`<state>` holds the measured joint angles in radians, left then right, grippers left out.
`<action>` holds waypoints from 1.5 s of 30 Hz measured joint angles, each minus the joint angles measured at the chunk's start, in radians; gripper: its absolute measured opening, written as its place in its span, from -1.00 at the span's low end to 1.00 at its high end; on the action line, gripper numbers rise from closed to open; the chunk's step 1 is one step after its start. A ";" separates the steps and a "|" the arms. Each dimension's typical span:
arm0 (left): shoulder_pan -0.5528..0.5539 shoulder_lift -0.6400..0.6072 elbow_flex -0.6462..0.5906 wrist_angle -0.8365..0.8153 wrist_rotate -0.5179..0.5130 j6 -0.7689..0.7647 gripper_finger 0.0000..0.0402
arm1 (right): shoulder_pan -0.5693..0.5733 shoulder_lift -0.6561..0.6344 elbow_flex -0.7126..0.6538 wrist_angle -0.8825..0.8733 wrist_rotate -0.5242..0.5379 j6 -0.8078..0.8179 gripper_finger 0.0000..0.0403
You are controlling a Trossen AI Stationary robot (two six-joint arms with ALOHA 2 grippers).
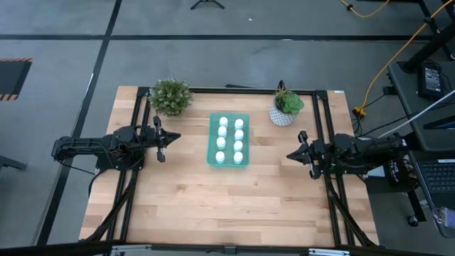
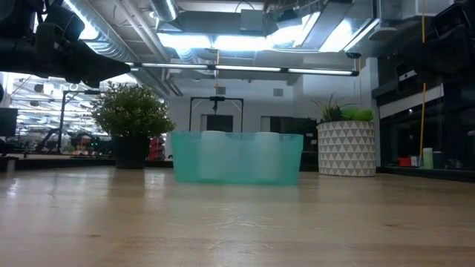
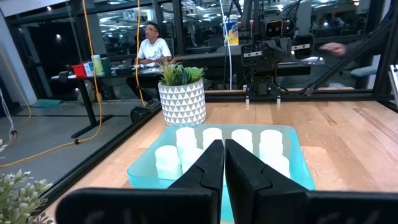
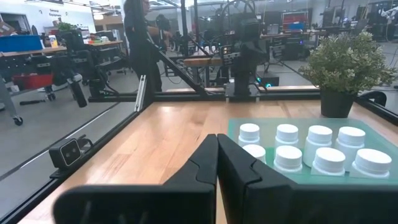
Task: Pick and place pill bottles into a basket
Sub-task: Return to Home Position
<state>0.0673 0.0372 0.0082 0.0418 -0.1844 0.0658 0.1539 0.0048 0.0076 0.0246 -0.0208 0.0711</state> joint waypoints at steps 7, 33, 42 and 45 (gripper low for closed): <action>0.000 0.000 0.000 0.000 0.000 0.000 -0.94 | 0.000 0.000 0.000 0.000 0.000 0.000 -0.96; 0.000 0.000 0.000 0.000 0.000 0.000 -0.96 | 0.000 0.001 0.000 0.000 0.000 0.000 -0.96; 0.000 0.000 0.000 0.000 0.000 0.000 -0.94 | 0.000 0.001 0.000 -0.001 0.000 0.000 -0.96; 0.000 0.000 0.000 0.000 0.000 0.000 -0.95 | 0.000 0.001 0.000 0.000 0.000 0.000 -0.96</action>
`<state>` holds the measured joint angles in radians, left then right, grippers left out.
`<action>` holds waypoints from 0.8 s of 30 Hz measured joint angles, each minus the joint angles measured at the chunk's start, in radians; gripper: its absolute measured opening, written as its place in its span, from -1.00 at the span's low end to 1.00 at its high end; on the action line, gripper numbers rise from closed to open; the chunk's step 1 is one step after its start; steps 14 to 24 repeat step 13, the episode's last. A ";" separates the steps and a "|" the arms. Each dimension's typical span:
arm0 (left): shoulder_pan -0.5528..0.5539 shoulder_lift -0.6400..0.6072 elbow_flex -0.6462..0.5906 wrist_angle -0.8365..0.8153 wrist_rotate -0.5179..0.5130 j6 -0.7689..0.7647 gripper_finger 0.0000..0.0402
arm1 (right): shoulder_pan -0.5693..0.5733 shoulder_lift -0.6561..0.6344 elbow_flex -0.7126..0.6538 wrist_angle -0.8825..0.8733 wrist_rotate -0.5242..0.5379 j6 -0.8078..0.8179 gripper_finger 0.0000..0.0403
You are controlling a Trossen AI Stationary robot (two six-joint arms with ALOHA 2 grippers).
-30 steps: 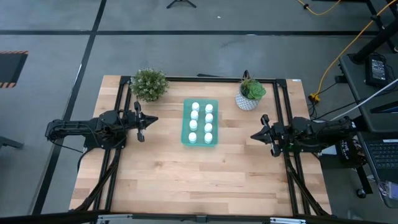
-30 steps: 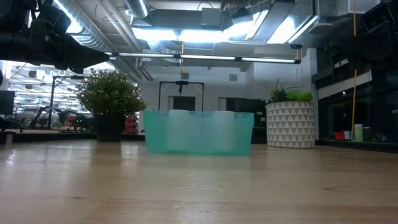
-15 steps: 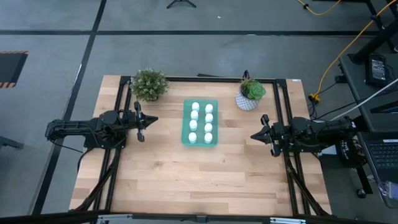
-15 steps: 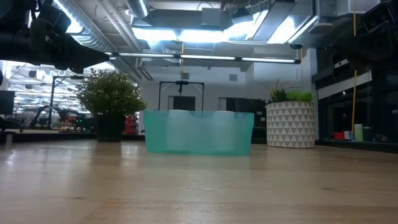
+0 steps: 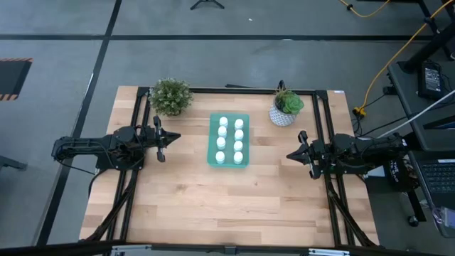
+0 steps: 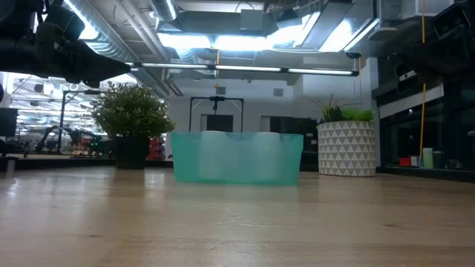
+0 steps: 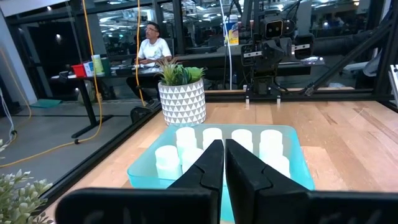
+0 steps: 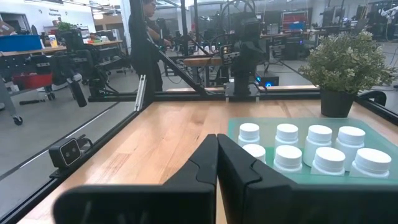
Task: Pick and place pill bottles into a basket
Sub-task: Return to Home Position
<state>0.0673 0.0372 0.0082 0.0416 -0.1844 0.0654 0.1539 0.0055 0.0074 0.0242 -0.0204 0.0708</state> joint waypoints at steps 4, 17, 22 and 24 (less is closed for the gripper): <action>0.000 0.000 0.000 0.000 0.000 0.000 -0.97 | 0.000 0.000 0.000 0.000 0.000 0.000 -0.96; 0.000 0.000 0.000 0.000 0.000 0.000 -0.94 | 0.000 0.000 0.000 0.000 0.000 0.000 -0.96; 0.000 0.000 0.000 0.000 0.000 0.000 -0.94 | 0.000 0.000 0.000 0.000 0.000 0.000 -0.96; 0.000 0.000 0.000 0.000 0.000 0.000 -0.94 | 0.000 0.000 0.000 0.000 0.000 0.000 -0.96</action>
